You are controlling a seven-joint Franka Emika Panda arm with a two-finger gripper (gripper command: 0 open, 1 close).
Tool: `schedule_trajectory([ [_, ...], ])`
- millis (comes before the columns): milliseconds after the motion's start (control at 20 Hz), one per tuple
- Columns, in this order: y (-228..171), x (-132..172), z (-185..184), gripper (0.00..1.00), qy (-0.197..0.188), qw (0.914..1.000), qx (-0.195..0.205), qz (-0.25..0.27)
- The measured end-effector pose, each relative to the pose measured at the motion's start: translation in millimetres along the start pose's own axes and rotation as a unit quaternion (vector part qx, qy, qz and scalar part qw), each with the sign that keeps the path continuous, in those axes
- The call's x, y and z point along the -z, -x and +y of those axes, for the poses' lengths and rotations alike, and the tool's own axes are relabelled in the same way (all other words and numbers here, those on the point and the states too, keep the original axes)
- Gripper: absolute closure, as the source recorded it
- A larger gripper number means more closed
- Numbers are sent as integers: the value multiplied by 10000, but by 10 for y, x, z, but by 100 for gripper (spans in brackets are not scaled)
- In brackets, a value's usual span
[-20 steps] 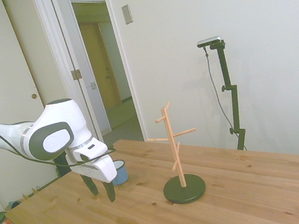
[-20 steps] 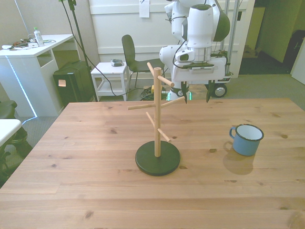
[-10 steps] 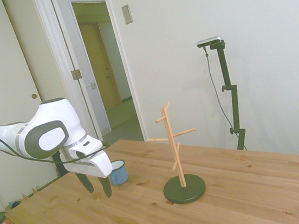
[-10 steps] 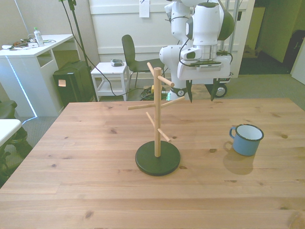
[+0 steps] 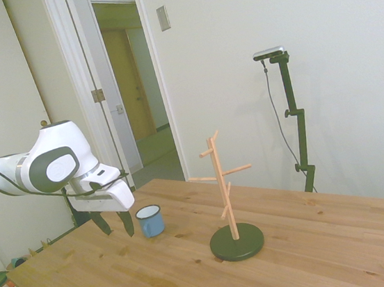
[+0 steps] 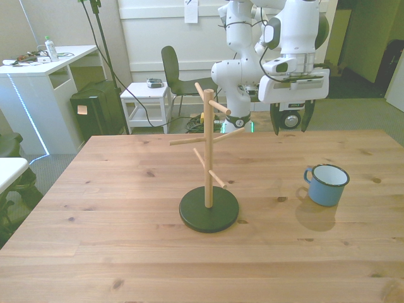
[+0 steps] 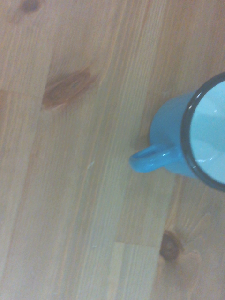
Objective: Hang the mug
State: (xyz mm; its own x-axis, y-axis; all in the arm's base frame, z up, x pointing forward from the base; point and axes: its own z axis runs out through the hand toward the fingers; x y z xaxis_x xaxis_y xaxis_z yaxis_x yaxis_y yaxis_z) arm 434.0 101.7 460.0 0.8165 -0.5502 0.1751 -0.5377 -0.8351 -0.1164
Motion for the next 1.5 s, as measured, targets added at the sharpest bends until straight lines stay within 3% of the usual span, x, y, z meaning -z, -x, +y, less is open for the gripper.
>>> schedule_trajectory([
  [300,75,-5,-567,0,52,9983,571,126],
  [850,-115,-350,-1383,0,176,9937,1107,82],
  [1150,-189,-509,-1785,0,300,9921,1221,48],
  [1500,-311,-747,-1864,0,431,9921,1179,-50],
])
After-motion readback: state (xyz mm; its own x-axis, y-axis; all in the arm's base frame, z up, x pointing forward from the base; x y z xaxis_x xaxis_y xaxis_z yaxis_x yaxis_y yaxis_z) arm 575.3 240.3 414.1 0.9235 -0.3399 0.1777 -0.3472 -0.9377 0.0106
